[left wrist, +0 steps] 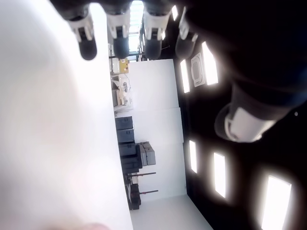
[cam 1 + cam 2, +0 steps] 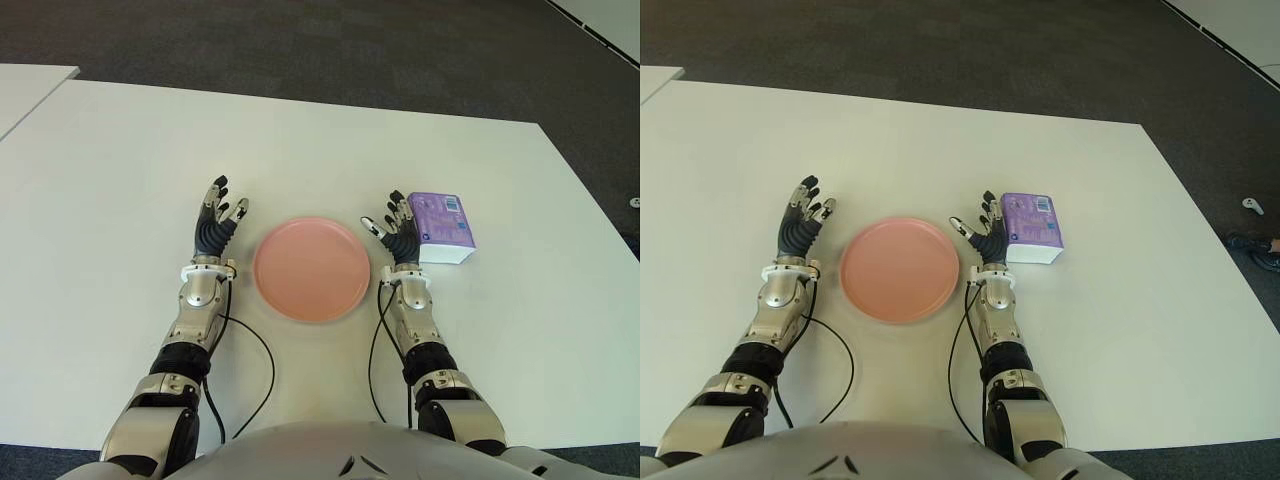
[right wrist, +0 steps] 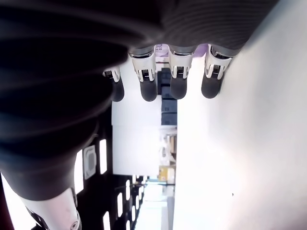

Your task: Put the tissue paper into the plate.

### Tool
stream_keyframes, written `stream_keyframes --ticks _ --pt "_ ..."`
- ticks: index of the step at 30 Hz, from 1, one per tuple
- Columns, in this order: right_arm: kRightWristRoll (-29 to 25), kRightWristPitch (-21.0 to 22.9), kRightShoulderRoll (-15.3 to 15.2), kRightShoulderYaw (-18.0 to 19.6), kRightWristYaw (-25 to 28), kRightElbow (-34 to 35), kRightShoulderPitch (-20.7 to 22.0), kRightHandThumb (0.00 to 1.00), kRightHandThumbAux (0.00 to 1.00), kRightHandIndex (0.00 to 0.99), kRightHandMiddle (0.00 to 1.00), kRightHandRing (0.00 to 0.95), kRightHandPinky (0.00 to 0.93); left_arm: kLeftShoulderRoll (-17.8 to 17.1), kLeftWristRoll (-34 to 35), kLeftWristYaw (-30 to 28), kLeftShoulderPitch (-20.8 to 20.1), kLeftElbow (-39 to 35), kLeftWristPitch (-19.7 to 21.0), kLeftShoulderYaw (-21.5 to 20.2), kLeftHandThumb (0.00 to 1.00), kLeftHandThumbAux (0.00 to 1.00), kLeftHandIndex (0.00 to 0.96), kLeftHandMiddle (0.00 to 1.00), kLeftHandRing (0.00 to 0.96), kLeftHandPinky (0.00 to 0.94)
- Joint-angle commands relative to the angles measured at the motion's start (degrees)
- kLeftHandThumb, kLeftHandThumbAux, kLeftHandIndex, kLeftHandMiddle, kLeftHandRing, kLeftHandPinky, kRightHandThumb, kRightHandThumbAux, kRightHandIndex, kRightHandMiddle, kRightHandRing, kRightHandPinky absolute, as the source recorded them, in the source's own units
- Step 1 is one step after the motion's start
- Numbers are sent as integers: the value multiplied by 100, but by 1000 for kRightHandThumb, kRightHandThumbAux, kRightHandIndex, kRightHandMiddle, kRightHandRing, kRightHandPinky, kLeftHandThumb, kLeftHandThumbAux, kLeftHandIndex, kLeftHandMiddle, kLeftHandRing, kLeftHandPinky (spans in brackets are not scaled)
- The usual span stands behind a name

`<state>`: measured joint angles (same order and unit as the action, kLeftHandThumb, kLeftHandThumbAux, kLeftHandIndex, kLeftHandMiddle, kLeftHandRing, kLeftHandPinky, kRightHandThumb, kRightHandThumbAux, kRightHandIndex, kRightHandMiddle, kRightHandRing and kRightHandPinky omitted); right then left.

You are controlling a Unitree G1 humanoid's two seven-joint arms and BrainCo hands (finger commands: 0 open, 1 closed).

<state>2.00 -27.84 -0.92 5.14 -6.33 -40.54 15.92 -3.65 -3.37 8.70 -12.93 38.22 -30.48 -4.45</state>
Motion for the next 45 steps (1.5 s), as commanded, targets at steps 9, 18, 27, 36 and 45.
stream_keyframes --ticks 9,18,27,36,45 --pt "-36 246 18 -1 39 -171 -249 138 780 11 32 32 70 54 -16 124 34 -62 135 -38 0 584 4 4 0 0" --pt "-87 262 4 27 103 -190 -244 132 791 11 32 32 70 71 -18 138 56 -97 143 -11 0 572 0 4 0 0" --pt "-118 351 -60 61 156 -133 -134 133 791 9 34 35 75 84 -37 128 36 -74 149 11 0 563 0 7 0 0" --pt "125 1621 43 -183 -3 2381 -236 124 776 8 38 37 62 88 -92 257 -51 24 126 14 0 560 9 11 0 0" --pt "514 1917 -446 -149 8 3313 376 139 738 16 30 27 50 142 -13 223 -146 157 32 13 0 582 3 1 0 0"
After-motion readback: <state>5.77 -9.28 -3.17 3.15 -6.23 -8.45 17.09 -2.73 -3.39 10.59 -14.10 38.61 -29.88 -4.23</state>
